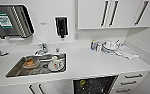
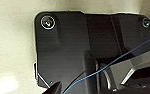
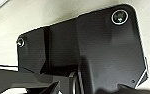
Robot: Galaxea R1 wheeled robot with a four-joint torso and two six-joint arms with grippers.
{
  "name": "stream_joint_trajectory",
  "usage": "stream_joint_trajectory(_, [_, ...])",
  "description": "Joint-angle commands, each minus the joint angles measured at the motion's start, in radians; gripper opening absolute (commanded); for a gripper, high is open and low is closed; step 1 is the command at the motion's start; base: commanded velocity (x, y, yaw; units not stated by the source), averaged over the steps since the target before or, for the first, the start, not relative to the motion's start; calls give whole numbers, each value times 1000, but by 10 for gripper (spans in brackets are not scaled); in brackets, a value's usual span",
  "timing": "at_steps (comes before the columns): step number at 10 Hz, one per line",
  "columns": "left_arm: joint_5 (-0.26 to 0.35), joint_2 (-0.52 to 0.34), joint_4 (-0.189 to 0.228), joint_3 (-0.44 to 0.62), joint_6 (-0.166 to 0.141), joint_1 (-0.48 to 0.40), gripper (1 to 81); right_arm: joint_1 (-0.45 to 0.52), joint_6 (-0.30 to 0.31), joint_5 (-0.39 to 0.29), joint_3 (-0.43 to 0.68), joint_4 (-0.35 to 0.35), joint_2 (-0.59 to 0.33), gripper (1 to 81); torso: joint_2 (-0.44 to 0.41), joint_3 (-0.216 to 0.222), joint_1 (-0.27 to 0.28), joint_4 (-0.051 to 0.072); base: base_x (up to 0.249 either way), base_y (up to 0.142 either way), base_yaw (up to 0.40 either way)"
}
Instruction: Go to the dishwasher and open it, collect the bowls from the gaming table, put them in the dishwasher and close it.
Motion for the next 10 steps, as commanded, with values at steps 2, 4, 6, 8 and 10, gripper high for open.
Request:
stream_joint_trajectory(2, [53, -4, 6, -2, 8, -14, 811, 50, 26, -44, -9, 43, -8, 811, -134, 0, 86, 0, 0, 0, 0])
stream_joint_trajectory(4, [53, -4, 8, -2, 8, -14, 811, 67, 26, -44, -12, 71, -5, 811, -200, 1, 127, 0, 0, 0, 0])
stream_joint_trajectory(6, [53, -4, 8, -2, 8, -12, 811, 90, 33, -48, -13, 77, -1, 811, -173, 1, 109, 0, 0, 0, 0])
stream_joint_trajectory(8, [53, -4, 8, -2, 8, -14, 811, 146, 44, -68, -11, 117, -2, 811, -201, 1, 126, 0, 0, 0, 0])
stream_joint_trajectory(10, [53, -9, 6, -2, 7, -14, 811, 169, 35, -113, 5, 106, 2, 811, -209, -37, 131, 0, 0, 0, 0])
